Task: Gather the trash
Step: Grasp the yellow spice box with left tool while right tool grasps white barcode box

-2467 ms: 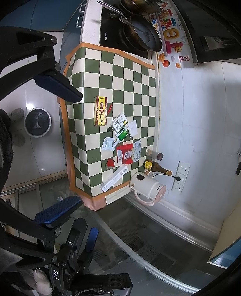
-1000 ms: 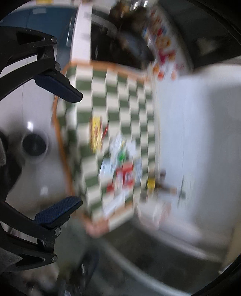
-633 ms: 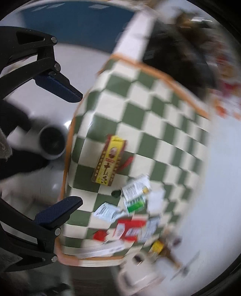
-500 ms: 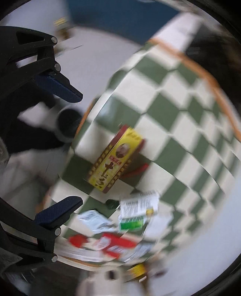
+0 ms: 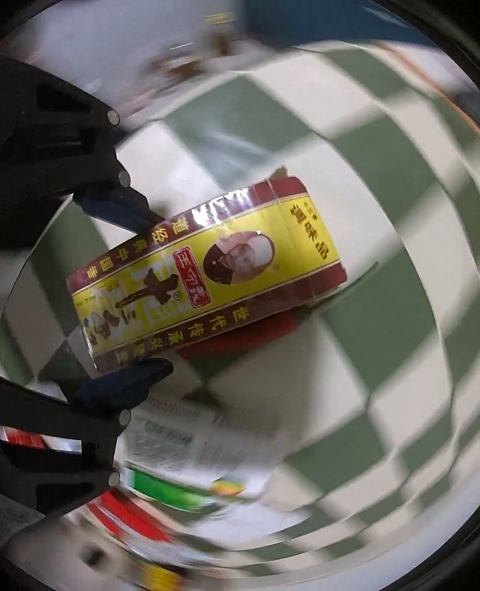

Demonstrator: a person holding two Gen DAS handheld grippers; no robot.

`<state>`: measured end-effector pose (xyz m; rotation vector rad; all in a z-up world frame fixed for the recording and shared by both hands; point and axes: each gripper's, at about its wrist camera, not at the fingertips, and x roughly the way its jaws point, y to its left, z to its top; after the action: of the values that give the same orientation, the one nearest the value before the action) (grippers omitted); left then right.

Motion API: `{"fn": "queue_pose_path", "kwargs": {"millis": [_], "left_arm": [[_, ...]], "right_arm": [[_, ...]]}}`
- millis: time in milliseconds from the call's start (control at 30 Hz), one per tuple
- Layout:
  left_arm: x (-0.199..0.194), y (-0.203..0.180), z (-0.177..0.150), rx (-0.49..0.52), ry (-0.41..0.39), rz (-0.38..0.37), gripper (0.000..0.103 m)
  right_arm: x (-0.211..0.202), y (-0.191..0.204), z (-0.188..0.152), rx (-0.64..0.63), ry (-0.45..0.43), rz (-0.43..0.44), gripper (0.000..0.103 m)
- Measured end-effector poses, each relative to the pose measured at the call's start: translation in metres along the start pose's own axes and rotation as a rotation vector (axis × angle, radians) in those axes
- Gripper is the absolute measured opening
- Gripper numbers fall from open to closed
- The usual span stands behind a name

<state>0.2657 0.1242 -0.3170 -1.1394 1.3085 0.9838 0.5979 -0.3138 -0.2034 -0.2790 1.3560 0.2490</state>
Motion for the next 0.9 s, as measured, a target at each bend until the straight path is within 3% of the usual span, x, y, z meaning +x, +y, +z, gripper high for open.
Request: {"fn": "queue_pose_path", "kwargs": {"millis": [33,67,100,200,367,467,500,533,567,800,900], "left_arm": [[-0.002,-0.017,-0.009,0.127,-0.015,0.02,0.064],[-0.003,-0.03,-0.016,0.228,-0.02,0.035,0.064],[-0.004,-0.046,-0.032,0.367,-0.036,0.08,0.064],[-0.011,-0.061,-0.064,0.54,-0.056,0.138,0.065],[-0.027,-0.054,-0.072,0.396,-0.049,0.084,0.069],[-0.04,-0.058,-0.077,0.358,-0.085,0.073,0.066],[-0.045,-0.06,-0.082,0.372,-0.102,0.073,0.057],[-0.05,-0.059,-0.09,0.391,-0.119,0.077,0.057],[-0.057,-0.061,-0.098,0.415,-0.134,0.104,0.057],[-0.125,-0.083,-0.156,0.573,-0.279,0.218,0.057],[-0.148,-0.078,-0.191,0.636,-0.353,0.209,0.057]], "right_arm": [[0.006,0.002,0.001,-0.015,0.012,0.014,0.101],[0.011,0.004,0.001,-0.031,0.024,0.03,0.09],[0.017,0.006,0.0,-0.051,0.034,0.04,0.071],[0.02,0.013,-0.009,-0.095,0.03,0.08,0.059],[0.024,0.028,-0.028,-0.147,0.081,0.116,0.058],[0.036,0.038,-0.026,-0.163,0.071,0.094,0.067],[0.038,0.044,-0.026,-0.186,0.053,0.071,0.067],[0.038,0.047,-0.029,-0.193,0.04,0.073,0.065],[0.037,0.049,-0.029,-0.198,0.025,0.076,0.053],[0.013,0.046,-0.053,-0.146,-0.08,0.152,0.051],[-0.01,0.057,-0.083,-0.095,-0.138,0.176,0.05]]}}
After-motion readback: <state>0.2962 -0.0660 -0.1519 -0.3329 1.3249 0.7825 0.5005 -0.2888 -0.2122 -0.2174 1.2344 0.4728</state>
